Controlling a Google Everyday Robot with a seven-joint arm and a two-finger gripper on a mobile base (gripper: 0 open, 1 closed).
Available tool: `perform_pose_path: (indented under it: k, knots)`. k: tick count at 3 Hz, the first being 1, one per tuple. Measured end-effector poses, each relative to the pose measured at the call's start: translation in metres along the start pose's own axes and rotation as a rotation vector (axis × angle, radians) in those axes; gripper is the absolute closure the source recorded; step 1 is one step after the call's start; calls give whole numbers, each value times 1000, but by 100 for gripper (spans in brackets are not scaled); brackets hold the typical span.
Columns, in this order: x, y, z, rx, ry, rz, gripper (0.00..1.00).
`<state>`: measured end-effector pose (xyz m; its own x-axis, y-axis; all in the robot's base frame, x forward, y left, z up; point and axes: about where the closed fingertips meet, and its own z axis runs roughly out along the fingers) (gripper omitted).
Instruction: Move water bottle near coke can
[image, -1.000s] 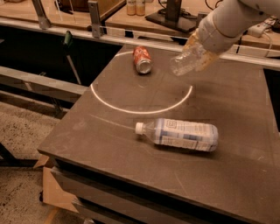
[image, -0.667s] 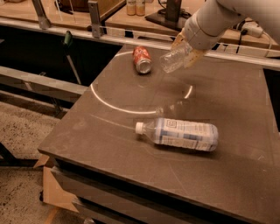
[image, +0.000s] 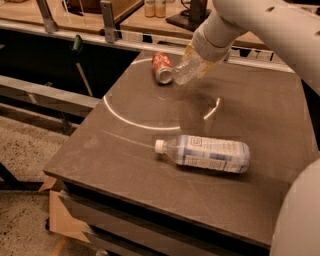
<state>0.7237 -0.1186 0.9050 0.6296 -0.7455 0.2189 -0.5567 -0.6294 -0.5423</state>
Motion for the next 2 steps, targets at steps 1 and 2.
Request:
perform_pose_path:
  k: [1,2]
  knots:
    - [4,-4,18,-19,8,-2,59]
    - [5,-3,29,-43,9,-1,36]
